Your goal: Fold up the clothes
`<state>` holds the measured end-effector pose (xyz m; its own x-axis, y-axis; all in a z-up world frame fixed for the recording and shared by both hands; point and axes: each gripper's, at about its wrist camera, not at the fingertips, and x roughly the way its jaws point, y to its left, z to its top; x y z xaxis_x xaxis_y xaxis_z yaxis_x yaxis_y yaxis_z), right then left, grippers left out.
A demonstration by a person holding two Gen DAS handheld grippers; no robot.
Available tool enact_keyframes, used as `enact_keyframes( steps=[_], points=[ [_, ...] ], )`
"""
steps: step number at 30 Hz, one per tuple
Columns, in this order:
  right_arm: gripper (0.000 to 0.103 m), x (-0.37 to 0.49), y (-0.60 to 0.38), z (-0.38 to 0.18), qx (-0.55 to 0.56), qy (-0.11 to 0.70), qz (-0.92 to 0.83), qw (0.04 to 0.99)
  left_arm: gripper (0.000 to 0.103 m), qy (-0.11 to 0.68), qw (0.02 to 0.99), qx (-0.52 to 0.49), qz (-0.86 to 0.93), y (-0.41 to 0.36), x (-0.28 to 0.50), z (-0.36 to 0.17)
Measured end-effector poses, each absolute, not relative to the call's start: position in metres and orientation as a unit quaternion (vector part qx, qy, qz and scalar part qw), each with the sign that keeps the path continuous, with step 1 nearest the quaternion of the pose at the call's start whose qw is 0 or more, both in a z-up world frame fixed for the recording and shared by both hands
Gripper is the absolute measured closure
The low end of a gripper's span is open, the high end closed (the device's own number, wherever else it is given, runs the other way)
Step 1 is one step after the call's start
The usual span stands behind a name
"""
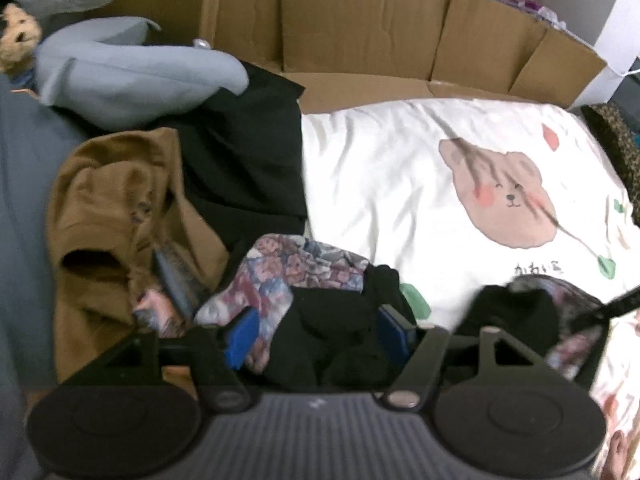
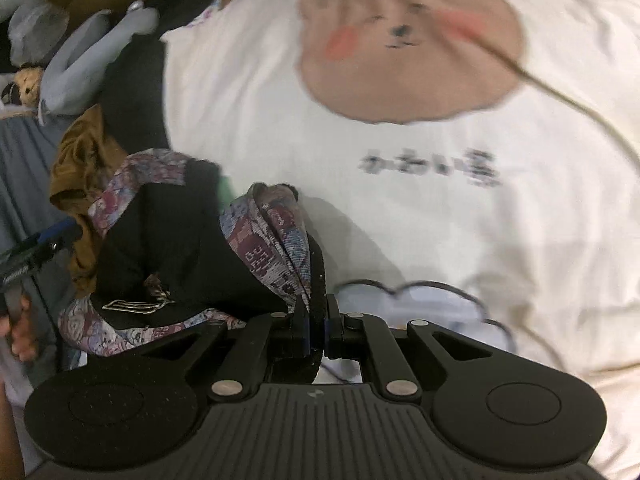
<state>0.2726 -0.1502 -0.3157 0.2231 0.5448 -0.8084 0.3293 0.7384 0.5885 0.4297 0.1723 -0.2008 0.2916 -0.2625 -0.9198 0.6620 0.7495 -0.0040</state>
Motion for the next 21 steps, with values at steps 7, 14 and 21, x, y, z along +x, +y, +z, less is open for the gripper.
enact_keyframes(
  steps=[7,14,21],
  points=[
    [0.099,0.226,-0.19,-0.331,0.381,0.588,0.064,0.711,0.032,0.538,0.767,0.203,-0.283,0.152,0.441,-0.238],
    [0.099,0.2,-0.227,-0.337,0.417,0.549,0.038,0.724,0.031,0.55,0.762,0.207,-0.274,0.14,0.449,-0.245],
    [0.099,0.187,-0.272,-0.345,0.426,0.53,-0.01,0.733,0.031,0.536,0.774,0.195,-0.274,0.136,0.45,-0.225]
  ],
)
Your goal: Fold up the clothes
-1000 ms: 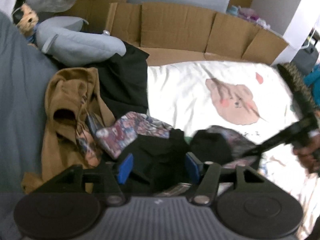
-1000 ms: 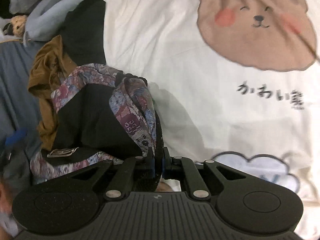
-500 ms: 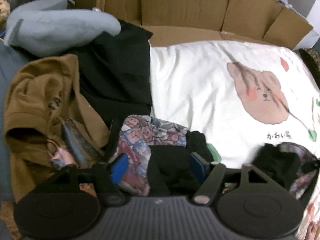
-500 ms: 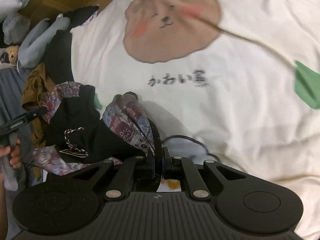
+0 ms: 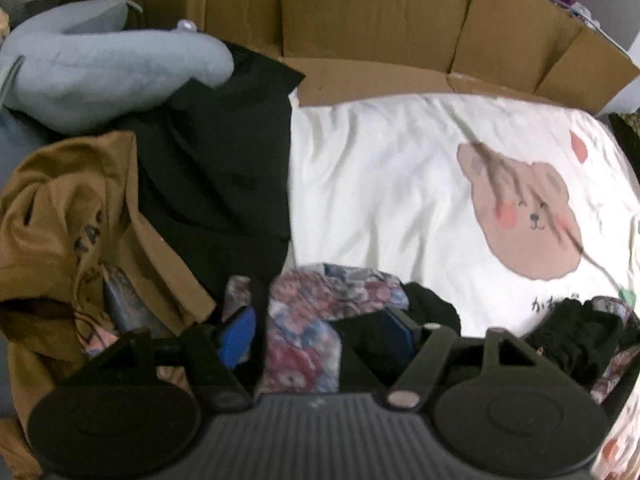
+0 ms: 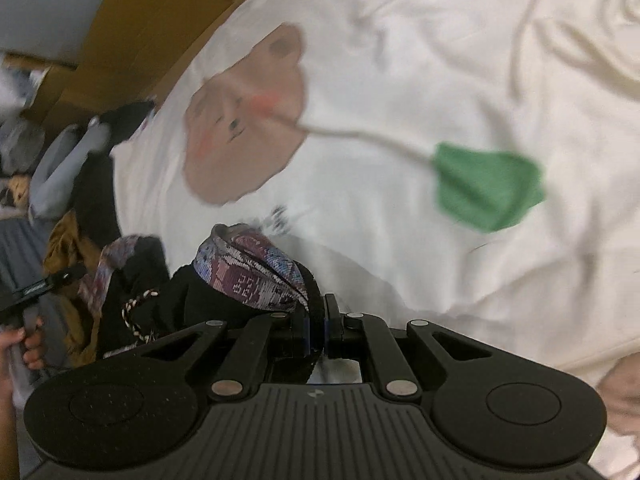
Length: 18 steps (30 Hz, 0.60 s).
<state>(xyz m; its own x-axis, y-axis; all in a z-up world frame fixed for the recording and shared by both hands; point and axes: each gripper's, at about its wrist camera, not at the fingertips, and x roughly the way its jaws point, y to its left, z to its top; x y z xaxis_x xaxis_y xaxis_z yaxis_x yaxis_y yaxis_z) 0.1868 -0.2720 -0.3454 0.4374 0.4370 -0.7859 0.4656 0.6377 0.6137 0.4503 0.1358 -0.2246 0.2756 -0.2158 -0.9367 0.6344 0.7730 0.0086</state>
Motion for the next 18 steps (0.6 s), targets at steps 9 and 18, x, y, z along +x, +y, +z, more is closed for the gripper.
enact_keyframes(
  steps=[9,18],
  points=[
    [0.099,0.174,-0.321,-0.342,0.417,0.514,-0.06,0.747,0.028,0.532,0.76,0.221,-0.301,0.128,0.445,-0.229],
    [0.099,0.149,-0.356,-0.33,0.403,0.508,-0.094,0.755,0.028,0.528,0.746,0.229,-0.334,0.118,0.445,-0.241]
  ],
)
